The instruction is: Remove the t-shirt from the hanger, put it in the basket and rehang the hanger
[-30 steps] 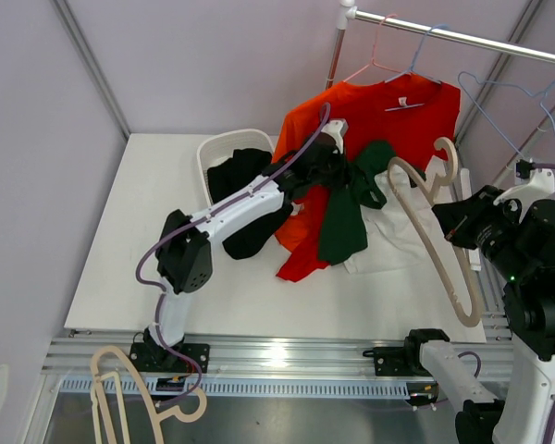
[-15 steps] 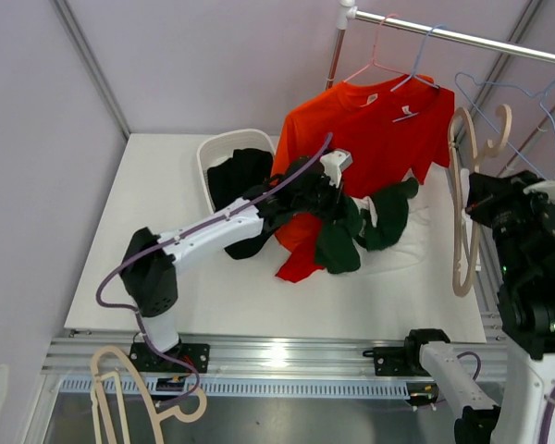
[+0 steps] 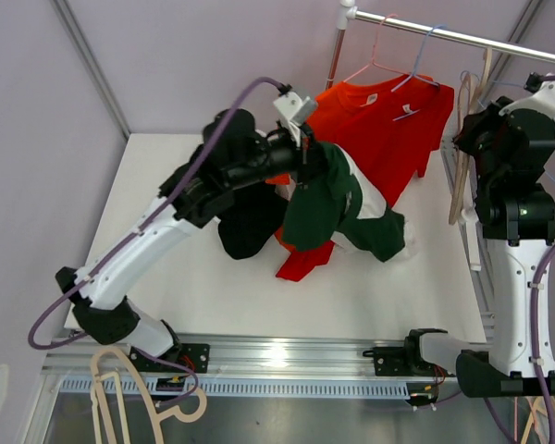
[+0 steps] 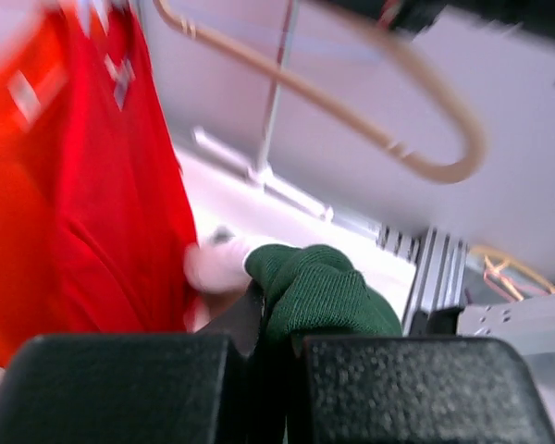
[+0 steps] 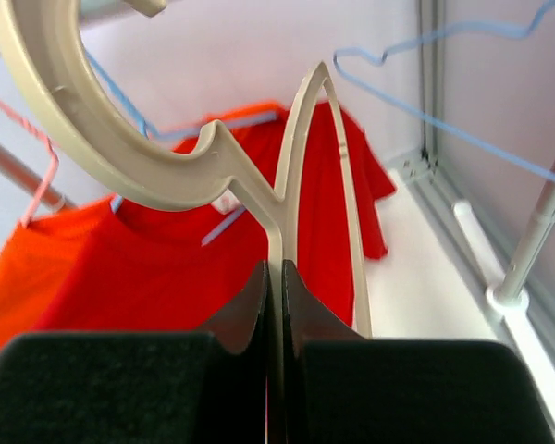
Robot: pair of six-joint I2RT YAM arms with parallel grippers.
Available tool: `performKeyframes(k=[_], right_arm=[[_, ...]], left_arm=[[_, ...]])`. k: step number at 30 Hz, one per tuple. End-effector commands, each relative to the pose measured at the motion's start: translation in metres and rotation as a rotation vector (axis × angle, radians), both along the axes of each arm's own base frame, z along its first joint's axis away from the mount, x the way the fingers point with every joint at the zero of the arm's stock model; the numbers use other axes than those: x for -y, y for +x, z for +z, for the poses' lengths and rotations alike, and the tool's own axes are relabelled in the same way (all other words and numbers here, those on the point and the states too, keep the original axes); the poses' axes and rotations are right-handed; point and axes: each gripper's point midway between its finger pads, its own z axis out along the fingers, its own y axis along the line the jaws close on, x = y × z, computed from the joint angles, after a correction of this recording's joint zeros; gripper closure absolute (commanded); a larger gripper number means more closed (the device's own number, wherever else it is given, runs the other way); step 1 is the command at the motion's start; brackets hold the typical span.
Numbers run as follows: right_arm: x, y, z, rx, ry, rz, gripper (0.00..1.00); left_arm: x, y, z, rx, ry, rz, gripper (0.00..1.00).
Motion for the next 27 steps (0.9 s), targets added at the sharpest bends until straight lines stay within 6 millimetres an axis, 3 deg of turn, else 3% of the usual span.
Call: performKeyframes(k=[1, 4, 7, 11, 12, 13, 15, 17, 23, 26, 27], right_arm=[[0.016, 0.001, 0.060, 0.173, -0.035, -0.074, 1.00], [0.021, 0.010, 0.069, 0.197, -0.030, -0.093, 1.00], [0.020, 0.027, 0.066, 0.196, -0.029, -0.086, 1.00], [0.036, 0.057, 0.052, 0.162, -0.025, -0.114, 1.00], [0.037, 0.061, 0.050, 0.160, -0.021, -0.111, 1.00], [0.043, 0.075, 0.045, 0.160, -0.013, -0.112, 1.00], [0.046, 0.080, 0.046, 0.169, -0.018, -0.111, 1.00], [0.048, 0.091, 0.042, 0.169, -0.025, -0.102, 1.00], [0.058, 0.105, 0.046, 0.195, -0.018, -0.103, 1.00], [0.065, 0.109, 0.049, 0.205, -0.012, -0.099, 1.00], [0.069, 0.109, 0.050, 0.210, -0.006, -0.105, 1.00]], left_arm=[[-0.035, -0.023, 0.078, 0.169, -0.132, -0.022, 0.99], [-0.051, -0.055, 0.110, 0.205, -0.207, -0.111, 0.99], [-0.069, -0.100, 0.130, 0.227, -0.249, -0.255, 0.99], [-0.109, -0.133, 0.161, 0.325, -0.322, -0.248, 0.96], [-0.119, -0.131, 0.170, 0.350, -0.343, -0.198, 0.93], [-0.144, -0.126, 0.191, 0.417, -0.381, -0.073, 0.90], [-0.154, -0.122, 0.200, 0.441, -0.387, -0.022, 0.94], [-0.175, -0.112, 0.221, 0.478, -0.422, 0.101, 0.99], [-0.231, -0.072, 0.263, 0.616, -0.514, 0.479, 0.99], [-0.246, -0.055, 0.278, 0.676, -0.511, 0.602, 0.99], [-0.242, -0.042, 0.275, 0.679, -0.493, 0.630, 0.99]])
